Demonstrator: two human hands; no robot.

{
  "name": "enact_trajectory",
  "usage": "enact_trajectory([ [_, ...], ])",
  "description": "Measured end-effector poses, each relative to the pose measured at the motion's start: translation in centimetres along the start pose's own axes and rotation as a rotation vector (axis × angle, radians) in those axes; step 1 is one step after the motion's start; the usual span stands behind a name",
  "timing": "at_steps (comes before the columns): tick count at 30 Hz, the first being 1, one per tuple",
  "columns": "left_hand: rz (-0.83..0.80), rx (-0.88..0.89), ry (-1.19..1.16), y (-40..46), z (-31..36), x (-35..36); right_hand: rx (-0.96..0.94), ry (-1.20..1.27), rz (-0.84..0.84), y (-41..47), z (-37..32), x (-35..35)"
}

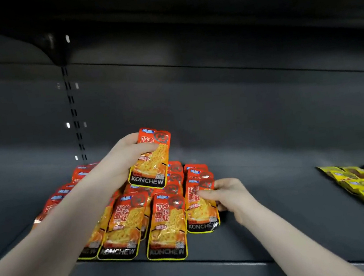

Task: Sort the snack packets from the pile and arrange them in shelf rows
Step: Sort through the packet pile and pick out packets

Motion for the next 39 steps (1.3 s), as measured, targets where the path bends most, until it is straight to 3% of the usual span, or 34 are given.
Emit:
enact_trajectory([
  [16, -0.072, -0.048, 0.098, 1.6, -2.0, 2.6, -0.117, -0.212, 0.106, 2.2, -0.4, -1.2],
  [27, -0.152, -0.024, 0.29, 0.4, -2.3, 5.2, -0.104, -0.16, 0.243, 2.3, 0.2, -5.7],
  [34, -0.222, -0.003, 0.392, -0.7, -3.4, 8.3, -0.094, -0.534, 0.39, 2.0, 1.2, -11.4],
  [39, -0.207, 0.053, 0.557, -1.3, -4.2, 10.1, -0.138, -0.673, 0.424, 2.1, 2.3, -12.4],
])
Point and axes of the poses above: each hand's wrist, its own y-axis towards the middle knuckle, its own x-axis out of the palm, z = x × y, the point moved 6 cm from there along y, towards the middle knuckle, and after that the axes turned 1 degree about y, right-handed, at the moved point
